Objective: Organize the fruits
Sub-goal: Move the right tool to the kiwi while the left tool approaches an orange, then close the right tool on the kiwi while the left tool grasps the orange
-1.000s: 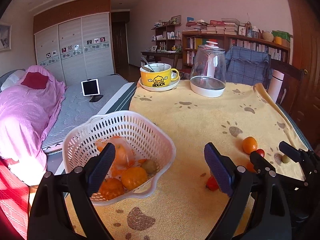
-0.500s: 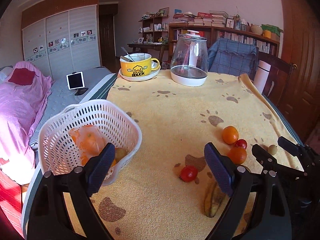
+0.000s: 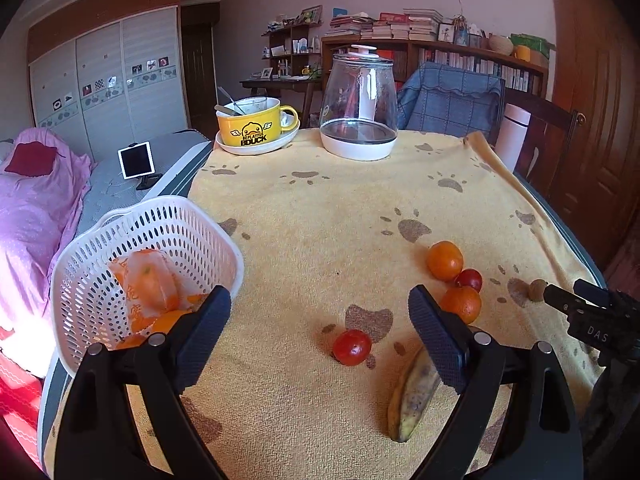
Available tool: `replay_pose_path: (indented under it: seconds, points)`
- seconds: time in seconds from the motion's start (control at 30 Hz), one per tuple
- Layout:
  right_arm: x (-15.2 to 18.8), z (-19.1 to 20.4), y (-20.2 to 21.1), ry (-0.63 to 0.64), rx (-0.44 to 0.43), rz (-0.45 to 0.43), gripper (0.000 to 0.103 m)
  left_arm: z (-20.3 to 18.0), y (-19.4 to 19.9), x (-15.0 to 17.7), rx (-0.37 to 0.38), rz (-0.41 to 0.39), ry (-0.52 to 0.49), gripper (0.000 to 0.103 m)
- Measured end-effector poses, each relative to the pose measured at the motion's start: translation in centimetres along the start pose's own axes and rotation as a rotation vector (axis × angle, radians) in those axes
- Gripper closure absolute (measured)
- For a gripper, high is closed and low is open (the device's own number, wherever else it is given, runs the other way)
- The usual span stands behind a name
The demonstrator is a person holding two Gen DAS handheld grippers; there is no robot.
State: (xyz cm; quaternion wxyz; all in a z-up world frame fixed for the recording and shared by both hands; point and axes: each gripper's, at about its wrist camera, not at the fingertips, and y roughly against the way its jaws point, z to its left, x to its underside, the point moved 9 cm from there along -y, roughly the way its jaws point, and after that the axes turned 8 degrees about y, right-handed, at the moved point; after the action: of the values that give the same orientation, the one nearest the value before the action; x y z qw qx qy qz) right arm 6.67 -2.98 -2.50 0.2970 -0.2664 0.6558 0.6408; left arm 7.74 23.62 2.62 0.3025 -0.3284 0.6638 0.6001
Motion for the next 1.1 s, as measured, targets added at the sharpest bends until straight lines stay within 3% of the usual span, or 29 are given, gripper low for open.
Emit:
replay_pose_path:
  seconds: [0.3, 0.43, 0.83, 1.1]
  points:
    - [-0.1, 0.7, -3.1, 0.044, -0.056, 0.073, 0.047, -1.6, -0.7, -0.1, 0.022, 0.016, -0.031, 0.011]
    - [0.2, 0.7, -4.2, 0.048, -0.060, 0.112, 0.063, -2.1, -1.4, 0.0, 0.039, 0.036, -0.028, 0.011]
    - [0.7, 0.9, -4.0, 0.078, -0.009, 0.103, 0.068, -7.2, -4.3, 1.6, 0.158, 0.133, -0.074, 0.013]
    - [0.8, 1.1, -3.8, 0.100, 0.019, 0.096, 0.068, -10.6, -6.5, 3.4, 0.224, 0.220, -0.137, 0.026]
